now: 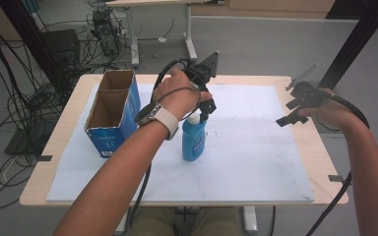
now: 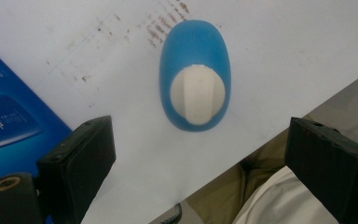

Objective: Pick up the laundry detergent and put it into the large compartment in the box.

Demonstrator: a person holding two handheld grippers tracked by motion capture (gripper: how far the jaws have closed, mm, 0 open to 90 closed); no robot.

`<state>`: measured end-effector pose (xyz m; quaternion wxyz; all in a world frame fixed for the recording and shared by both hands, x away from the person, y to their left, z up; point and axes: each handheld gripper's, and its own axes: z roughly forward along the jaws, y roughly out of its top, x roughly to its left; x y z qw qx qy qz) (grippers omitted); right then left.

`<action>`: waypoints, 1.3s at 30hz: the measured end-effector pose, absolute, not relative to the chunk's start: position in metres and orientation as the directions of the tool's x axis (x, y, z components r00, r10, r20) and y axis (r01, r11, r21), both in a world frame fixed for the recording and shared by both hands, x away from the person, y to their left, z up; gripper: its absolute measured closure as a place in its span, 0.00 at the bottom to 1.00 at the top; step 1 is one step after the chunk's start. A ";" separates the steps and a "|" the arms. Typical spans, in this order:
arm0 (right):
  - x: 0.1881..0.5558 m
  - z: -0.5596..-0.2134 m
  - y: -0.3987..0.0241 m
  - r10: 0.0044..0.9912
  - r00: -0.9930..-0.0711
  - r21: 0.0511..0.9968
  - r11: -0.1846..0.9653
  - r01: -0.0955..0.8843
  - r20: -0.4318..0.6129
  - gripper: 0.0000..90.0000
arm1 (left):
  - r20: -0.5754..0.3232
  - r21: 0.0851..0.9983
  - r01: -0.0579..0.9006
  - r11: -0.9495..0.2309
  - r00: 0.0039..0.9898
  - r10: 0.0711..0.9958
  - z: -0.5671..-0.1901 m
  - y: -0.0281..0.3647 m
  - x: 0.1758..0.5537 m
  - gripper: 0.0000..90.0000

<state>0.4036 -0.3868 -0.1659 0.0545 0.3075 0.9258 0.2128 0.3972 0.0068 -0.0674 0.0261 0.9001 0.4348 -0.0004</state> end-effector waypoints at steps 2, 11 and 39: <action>0.404 -0.166 -0.387 0.591 -0.806 0.425 0.723 0.545 0.029 0.11 | -0.025 0.051 0.784 -0.618 0.620 0.784 -0.069 0.007 0.398 0.10; 0.404 -0.167 -0.386 0.588 -0.809 0.430 0.724 0.540 0.026 0.11 | -0.020 0.052 0.782 -0.621 0.623 0.782 -0.074 0.003 0.400 0.11; 0.405 -0.171 -0.388 0.590 -0.806 0.435 0.718 0.543 0.033 0.11 | -0.005 0.052 0.790 -0.611 0.612 0.790 -0.097 -0.007 0.407 0.11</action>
